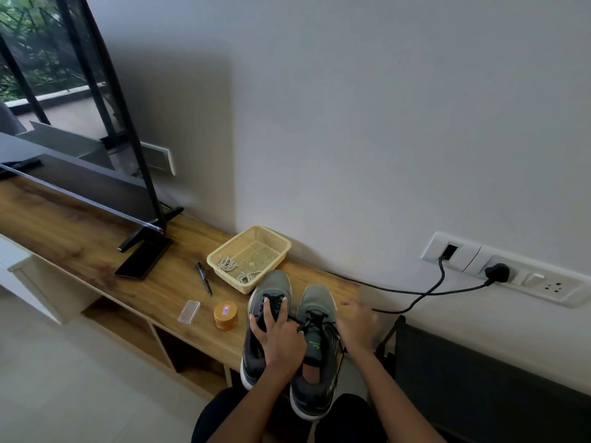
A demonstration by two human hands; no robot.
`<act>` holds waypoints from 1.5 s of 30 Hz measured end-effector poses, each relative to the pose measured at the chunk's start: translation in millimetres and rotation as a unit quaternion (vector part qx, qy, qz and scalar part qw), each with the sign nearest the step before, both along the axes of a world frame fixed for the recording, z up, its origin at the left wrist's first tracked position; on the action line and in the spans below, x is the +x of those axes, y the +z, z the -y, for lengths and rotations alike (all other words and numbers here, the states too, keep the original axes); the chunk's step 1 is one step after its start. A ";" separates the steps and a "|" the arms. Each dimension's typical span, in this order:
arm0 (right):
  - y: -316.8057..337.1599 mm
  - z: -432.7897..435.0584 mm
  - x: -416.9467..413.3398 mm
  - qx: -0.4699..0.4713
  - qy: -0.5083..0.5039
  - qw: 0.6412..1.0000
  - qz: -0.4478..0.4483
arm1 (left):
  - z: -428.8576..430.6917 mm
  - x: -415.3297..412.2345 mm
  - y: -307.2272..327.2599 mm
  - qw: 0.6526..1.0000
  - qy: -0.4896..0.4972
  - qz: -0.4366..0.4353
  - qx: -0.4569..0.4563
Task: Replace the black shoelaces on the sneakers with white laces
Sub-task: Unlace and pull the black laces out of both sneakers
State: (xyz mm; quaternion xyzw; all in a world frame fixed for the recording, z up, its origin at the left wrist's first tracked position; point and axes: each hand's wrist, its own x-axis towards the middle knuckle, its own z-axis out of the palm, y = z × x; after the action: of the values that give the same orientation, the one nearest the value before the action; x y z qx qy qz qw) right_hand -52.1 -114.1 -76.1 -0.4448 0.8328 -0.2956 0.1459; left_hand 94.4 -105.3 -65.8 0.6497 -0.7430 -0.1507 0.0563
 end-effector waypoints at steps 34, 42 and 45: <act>3.0 -1.9 17.6 0.026 0.187 0.969 -0.160 | -6.9 0.4 4.8 1.000 -0.008 0.003 0.006; -15.5 -6.3 27.5 0.025 0.216 0.949 -0.228 | -4.4 0.5 5.9 1.000 -0.004 -0.008 0.012; -18.0 -4.1 26.4 -0.008 0.185 0.966 -0.181 | -5.0 2.5 6.1 1.000 0.005 0.004 0.000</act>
State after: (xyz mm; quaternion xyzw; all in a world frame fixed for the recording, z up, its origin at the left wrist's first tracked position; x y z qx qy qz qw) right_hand -25.7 -110.0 -94.0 -0.6383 0.7462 -0.1844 0.0414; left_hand 96.8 -100.3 -59.7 0.6537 -0.7401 -0.1481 0.0543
